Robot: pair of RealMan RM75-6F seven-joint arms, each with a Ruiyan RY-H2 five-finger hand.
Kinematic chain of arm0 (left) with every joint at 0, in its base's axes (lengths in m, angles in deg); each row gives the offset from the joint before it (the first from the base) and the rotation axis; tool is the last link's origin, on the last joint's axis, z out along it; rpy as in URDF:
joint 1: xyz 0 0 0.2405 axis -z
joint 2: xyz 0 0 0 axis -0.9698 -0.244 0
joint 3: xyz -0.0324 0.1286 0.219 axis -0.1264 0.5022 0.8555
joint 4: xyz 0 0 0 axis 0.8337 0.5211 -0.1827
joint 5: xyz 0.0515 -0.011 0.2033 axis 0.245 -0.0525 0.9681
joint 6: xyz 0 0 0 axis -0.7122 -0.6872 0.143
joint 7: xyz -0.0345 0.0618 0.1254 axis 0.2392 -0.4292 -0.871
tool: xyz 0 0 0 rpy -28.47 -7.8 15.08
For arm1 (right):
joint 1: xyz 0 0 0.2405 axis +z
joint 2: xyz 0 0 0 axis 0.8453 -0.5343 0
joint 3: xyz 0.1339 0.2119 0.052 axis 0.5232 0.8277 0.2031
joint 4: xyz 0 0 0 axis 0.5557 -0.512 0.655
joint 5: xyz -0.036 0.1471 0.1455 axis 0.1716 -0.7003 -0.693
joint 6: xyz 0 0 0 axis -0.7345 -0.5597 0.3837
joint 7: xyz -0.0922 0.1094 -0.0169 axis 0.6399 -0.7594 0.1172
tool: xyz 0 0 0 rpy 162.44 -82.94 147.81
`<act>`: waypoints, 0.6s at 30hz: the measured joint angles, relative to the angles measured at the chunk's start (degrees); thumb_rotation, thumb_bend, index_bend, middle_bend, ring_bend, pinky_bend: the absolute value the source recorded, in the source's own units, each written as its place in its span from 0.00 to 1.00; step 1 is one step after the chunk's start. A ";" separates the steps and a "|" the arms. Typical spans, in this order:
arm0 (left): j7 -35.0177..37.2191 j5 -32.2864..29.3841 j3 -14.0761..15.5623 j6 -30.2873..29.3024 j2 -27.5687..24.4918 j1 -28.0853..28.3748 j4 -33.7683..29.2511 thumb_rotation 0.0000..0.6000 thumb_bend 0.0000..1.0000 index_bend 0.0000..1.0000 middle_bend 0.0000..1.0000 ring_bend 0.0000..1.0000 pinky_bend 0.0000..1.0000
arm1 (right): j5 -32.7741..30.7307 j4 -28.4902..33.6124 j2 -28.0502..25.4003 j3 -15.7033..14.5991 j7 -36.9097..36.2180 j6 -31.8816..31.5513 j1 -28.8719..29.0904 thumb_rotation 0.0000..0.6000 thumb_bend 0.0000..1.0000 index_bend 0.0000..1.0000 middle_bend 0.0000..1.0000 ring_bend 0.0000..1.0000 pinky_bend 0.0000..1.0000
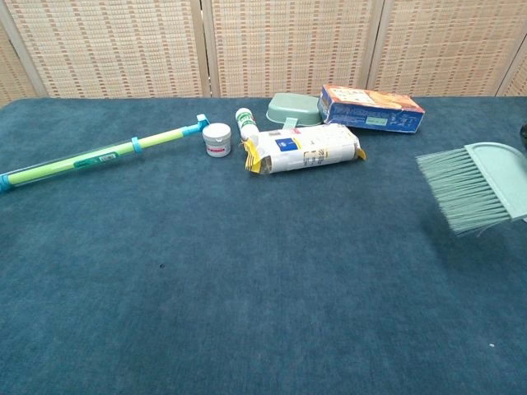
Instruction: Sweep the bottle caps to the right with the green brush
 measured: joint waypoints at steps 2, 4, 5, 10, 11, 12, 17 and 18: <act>-0.33 -0.07 0.04 0.10 0.17 0.02 -0.01 1.00 0.45 0.00 0.00 0.02 0.16 | 3.67 -0.06 2.25 0.17 -5.11 -0.26 -1.55 1.00 0.42 0.91 0.84 0.53 0.35; -0.55 0.09 0.11 -0.08 0.19 -0.03 -0.18 1.00 0.45 0.00 0.00 0.02 0.16 | 5.85 -1.18 5.29 0.25 -7.28 -0.28 -2.57 1.00 0.42 0.82 0.78 0.46 0.31; -0.61 0.19 0.15 -0.23 0.17 -0.08 -0.23 1.00 0.45 0.00 0.00 0.02 0.16 | 6.50 -2.47 7.65 0.32 -7.87 -0.13 -3.19 1.00 0.42 0.76 0.72 0.42 0.29; 0.29 0.23 0.08 -0.91 -0.34 -0.43 -0.26 1.00 0.45 0.00 0.00 0.02 0.16 | 7.23 -10.57 15.93 0.94 -8.96 0.66 -5.23 1.00 0.41 0.40 0.41 0.25 0.23; 0.55 0.16 0.04 -0.95 -0.44 -0.48 -0.19 1.00 0.45 0.00 0.00 0.02 0.16 | 7.40 -12.82 17.68 1.20 -9.30 0.70 -5.72 1.00 0.41 0.37 0.39 0.23 0.22; 0.91 0.08 0.00 -0.97 -0.58 -0.53 -0.12 1.00 0.45 0.00 0.00 0.02 0.16 | 7.48 -14.44 18.91 1.40 -9.51 0.74 -6.10 1.00 0.41 0.32 0.35 0.21 0.20; 1.83 0.36 0.01 -1.12 -1.06 -0.62 -0.09 1.00 0.45 0.00 0.00 0.02 0.16 | 5.40 -18.38 22.34 2.29 -8.13 3.23 -7.62 1.00 0.30 0.00 0.05 0.03 0.02; 1.96 0.51 0.06 -1.18 -1.12 -0.63 -0.09 1.00 0.45 0.00 0.00 0.02 0.16 | 4.77 -17.81 22.04 2.38 -7.60 3.76 -7.75 1.00 0.26 0.00 0.01 0.01 0.01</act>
